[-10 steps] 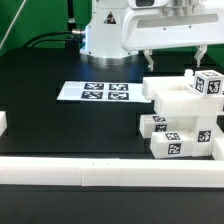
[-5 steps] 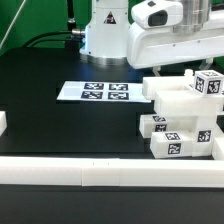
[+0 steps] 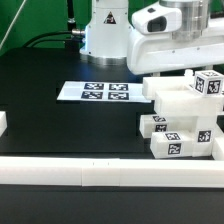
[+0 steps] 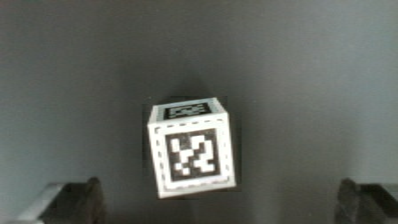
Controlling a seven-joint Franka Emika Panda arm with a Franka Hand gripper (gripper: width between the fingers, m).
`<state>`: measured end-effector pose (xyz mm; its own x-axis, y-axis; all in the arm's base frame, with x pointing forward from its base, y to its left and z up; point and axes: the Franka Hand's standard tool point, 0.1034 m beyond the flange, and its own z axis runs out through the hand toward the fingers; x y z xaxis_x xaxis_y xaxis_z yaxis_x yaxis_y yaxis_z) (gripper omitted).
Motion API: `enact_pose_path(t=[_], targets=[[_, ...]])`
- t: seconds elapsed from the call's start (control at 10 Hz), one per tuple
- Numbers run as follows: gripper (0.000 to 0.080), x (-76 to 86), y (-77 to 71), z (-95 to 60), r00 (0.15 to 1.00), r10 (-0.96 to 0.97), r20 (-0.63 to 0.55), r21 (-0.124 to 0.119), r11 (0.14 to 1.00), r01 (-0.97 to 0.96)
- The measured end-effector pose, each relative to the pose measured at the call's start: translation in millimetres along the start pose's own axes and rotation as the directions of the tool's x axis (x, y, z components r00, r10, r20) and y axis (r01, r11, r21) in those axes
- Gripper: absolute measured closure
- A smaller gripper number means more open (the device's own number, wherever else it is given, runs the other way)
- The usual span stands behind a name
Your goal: Assemble chair
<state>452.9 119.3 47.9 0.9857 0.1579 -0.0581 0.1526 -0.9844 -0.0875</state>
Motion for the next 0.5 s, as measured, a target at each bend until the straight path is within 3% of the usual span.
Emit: enact_pose_path(t=[0.2, 0.5], targets=[[0.0150, 13.8, 0.2, 3.4, 1.000, -0.019, -0.015, -0.005, 1.000, 0.019], [0.0150, 12.1, 0.6, 4.1, 1.000, -0.018, -0.012, -0.005, 1.000, 0.018]])
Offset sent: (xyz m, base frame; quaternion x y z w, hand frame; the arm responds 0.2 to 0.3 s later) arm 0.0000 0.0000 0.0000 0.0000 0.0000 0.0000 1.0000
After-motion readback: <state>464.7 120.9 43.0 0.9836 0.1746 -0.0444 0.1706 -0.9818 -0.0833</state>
